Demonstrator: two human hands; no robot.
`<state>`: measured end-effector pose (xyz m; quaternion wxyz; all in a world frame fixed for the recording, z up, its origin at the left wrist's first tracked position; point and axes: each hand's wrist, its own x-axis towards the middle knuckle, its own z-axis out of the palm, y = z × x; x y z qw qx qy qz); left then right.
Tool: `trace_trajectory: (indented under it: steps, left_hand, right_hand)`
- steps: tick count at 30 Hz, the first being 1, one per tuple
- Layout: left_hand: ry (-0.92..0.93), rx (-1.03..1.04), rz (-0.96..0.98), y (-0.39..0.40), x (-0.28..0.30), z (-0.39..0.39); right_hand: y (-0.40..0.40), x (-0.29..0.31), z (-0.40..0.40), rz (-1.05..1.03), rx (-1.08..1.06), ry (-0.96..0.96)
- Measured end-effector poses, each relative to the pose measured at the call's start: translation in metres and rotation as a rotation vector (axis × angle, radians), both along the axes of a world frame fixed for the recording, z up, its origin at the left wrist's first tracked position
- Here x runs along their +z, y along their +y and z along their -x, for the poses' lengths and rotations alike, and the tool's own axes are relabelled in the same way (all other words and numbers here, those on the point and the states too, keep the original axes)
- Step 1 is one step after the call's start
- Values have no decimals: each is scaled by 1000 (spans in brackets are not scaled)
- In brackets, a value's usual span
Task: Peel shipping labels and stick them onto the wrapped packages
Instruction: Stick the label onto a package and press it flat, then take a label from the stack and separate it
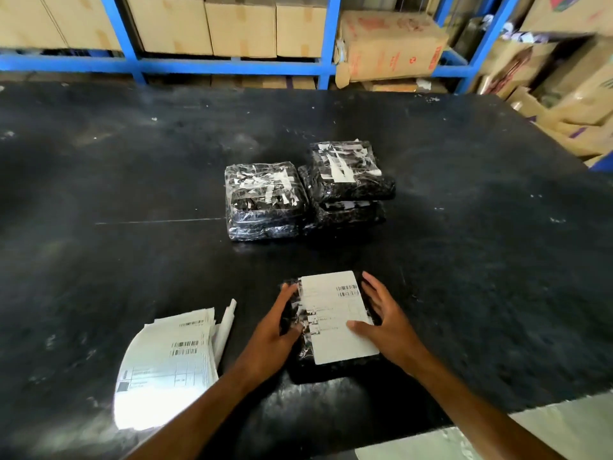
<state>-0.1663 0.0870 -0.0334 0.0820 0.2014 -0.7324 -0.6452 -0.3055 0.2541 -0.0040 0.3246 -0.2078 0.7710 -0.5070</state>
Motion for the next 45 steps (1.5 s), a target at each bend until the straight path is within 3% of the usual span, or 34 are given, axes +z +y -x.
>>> trace_trajectory:
  steps: [5, 8, 10, 12, 18, 25, 29, 33, 38, 45]
  left_hand:
    - [-43, -50, 25, 0, -10, -12]
    - [-35, -5, -11, -5, 6, -11]
    - [-14, 67, 43, -15, 19, -16]
    - [-35, 215, 163, -33, 28, -27]
    - [-236, 622, 506, -97, 28, -96]
    - [-611, 716, 351, -114, 11, -150]
    - [-539, 747, 153, -112, 4, -154]
    - [-464, 775, 99, -117, 7, -161]
    - [-457, 758, 126, -126, 14, -170]
    - [-398, 786, 305, -136, 35, -167]
  right_hand:
    - [6, -9, -4, -79, 21, 80]
    - [-13, -5, 0, -198, -16, 336]
    - [-38, 2, 0, -257, 55, 512]
    - [-72, 11, -6, -243, 185, 570]
    - [-176, 22, -64, -219, 582, 600]
    - [-221, 10, -114, -481, 733, 593]
    - [-223, 2, -117, -528, 747, 530]
    - [-222, 1, -114, -482, 739, 498]
    - [-221, -2, -110, -462, 718, 474]
    - [-221, 5, -103, -387, 616, 499]
